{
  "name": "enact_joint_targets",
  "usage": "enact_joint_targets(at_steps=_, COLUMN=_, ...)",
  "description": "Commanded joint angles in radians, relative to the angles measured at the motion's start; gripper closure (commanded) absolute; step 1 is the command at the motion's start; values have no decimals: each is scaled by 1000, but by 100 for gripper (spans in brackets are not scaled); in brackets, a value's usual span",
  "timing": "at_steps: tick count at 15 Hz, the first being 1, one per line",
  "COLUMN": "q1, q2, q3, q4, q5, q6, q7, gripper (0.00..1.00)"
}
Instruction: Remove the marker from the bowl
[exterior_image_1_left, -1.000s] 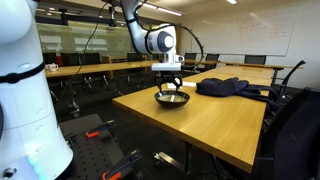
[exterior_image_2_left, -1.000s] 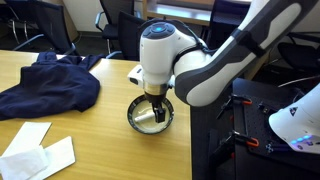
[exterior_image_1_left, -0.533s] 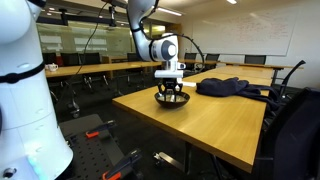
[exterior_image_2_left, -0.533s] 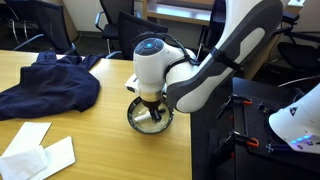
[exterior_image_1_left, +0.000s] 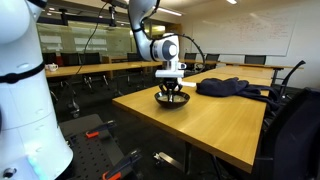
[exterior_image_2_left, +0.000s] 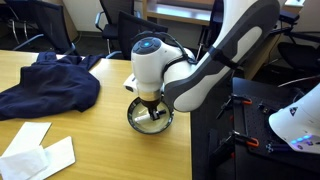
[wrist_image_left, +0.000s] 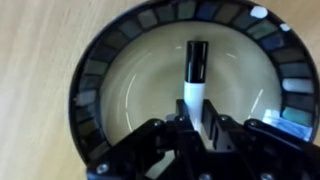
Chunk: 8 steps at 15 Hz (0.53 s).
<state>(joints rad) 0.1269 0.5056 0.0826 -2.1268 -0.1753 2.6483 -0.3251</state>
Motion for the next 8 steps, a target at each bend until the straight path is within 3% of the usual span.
enact_joint_targets(at_steps=1, q1=-35, q2=-65, q3=34, q4=-23, q5=18, q6=-55, q7=10, gripper=95)
enact_joint_targets(at_steps=4, q1=-54, q2=-144, q3=24, q4=-67, q5=32, q6=-27, q7=35, gripper=95)
enact_joint_targets(at_steps=8, q1=-81, q2=-210, q3=-55, q4=-96, q5=2, q6=-7, q7=132, gripper=95)
